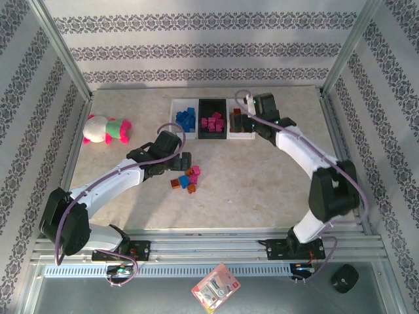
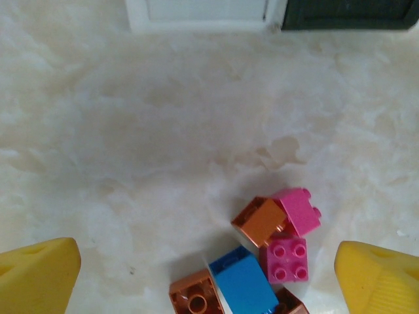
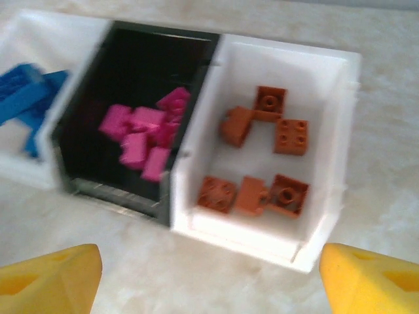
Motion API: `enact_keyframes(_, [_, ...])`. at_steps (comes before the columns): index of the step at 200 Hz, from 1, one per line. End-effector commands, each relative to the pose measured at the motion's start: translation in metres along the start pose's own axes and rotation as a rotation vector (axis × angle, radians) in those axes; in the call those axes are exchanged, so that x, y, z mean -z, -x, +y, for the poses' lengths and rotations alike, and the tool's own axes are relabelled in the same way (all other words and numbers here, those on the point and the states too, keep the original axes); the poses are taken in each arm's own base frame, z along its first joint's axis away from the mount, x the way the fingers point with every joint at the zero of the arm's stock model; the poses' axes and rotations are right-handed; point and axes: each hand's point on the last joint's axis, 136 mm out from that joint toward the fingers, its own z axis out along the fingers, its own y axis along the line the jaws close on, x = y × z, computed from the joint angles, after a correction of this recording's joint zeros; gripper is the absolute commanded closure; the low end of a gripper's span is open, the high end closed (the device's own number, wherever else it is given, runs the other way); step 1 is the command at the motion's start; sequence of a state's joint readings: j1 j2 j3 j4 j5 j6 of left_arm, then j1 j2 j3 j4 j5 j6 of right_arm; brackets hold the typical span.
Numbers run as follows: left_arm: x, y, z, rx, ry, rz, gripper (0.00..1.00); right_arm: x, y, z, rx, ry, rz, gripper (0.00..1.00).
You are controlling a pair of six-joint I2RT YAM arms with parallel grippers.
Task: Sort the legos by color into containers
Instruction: Place the lego in the container, then pick up the lego from the bottom-center of the table.
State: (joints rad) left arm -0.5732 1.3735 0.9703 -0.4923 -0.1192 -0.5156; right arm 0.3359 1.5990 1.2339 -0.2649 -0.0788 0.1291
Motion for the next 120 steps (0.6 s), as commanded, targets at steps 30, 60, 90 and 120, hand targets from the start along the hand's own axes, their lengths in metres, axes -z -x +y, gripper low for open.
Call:
enact_keyframes(30, [-0.014, -0.059, 0.001, 0.171, 0.060, 0.158, 0.05, 0.041, -0.063, 0.060, 0.103, 0.162, 0.048, 0.13])
enact_keyframes(60, [-0.014, -0.071, 0.001, 0.197, 0.052, 0.166, 0.06, 0.052, -0.101, 0.096, 0.107, 0.246, 0.133, 0.14])
enact_keyframes(90, [-0.007, -0.071, 0.024, 0.252, 0.103, 0.116, 0.04, 0.050, -0.149, 0.133, 0.106, 0.266, 0.211, 0.14])
enact_keyframes(120, [-0.003, -0.068, 0.050, 0.366, 0.104, 0.066, 0.04, 0.040, -0.177, 0.172, 0.128, 0.270, 0.255, 0.14])
